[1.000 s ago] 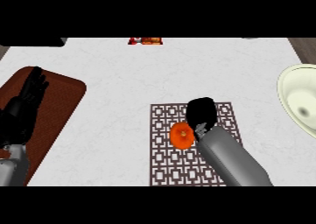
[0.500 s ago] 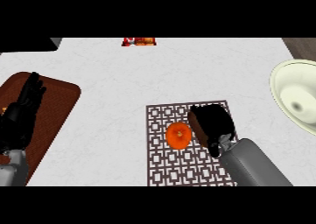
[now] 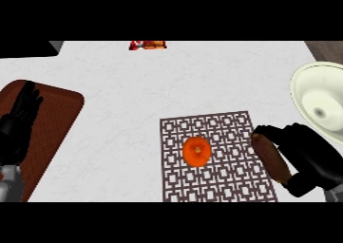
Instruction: Pick the sweet potato from the placemat and place it in the bowl
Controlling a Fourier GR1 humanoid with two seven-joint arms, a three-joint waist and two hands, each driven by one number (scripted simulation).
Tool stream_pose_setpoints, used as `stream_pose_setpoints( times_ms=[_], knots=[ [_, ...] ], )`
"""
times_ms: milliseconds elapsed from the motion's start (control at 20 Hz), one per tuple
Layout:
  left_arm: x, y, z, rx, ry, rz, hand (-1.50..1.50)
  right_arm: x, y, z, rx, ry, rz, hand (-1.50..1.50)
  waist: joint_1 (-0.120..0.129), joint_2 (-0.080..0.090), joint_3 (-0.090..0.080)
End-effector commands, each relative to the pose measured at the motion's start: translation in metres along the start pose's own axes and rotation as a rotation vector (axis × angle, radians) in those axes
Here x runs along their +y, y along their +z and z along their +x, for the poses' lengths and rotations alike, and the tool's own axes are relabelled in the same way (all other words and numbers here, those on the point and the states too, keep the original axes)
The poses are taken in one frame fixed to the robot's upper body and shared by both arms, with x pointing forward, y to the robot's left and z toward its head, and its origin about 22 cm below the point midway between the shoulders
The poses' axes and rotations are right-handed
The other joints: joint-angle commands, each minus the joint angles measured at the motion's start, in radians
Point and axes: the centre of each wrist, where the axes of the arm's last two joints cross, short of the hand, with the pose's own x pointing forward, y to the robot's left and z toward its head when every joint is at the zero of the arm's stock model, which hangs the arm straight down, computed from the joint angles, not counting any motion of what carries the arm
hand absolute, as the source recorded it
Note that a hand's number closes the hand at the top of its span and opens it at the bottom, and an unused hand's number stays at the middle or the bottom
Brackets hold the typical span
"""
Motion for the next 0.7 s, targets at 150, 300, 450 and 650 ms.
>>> stream_pose_setpoints(
  times_ms=[150,300,450,650],
  knots=[
    [0.011,0.003,0.002,0.002,-0.005,0.015,0.00,-0.075,0.066,-0.003,0.020,-0.067,-0.430,1.50,-0.014,-0.006,0.001],
    [-0.001,-0.004,-0.002,-0.003,0.004,0.010,0.00,-0.094,0.089,-0.014,0.046,-0.163,-0.476,1.50,0.008,0.006,0.000],
    [-0.006,0.012,-0.001,-0.005,-0.001,-0.023,0.00,-0.126,0.117,-0.025,0.097,-0.166,-0.525,1.50,0.024,0.003,0.000],
    [0.002,-0.007,0.003,-0.035,0.021,-0.035,0.00,-0.140,0.114,-0.063,0.164,-0.264,-0.549,1.50,0.047,0.012,0.000]
  ],
)
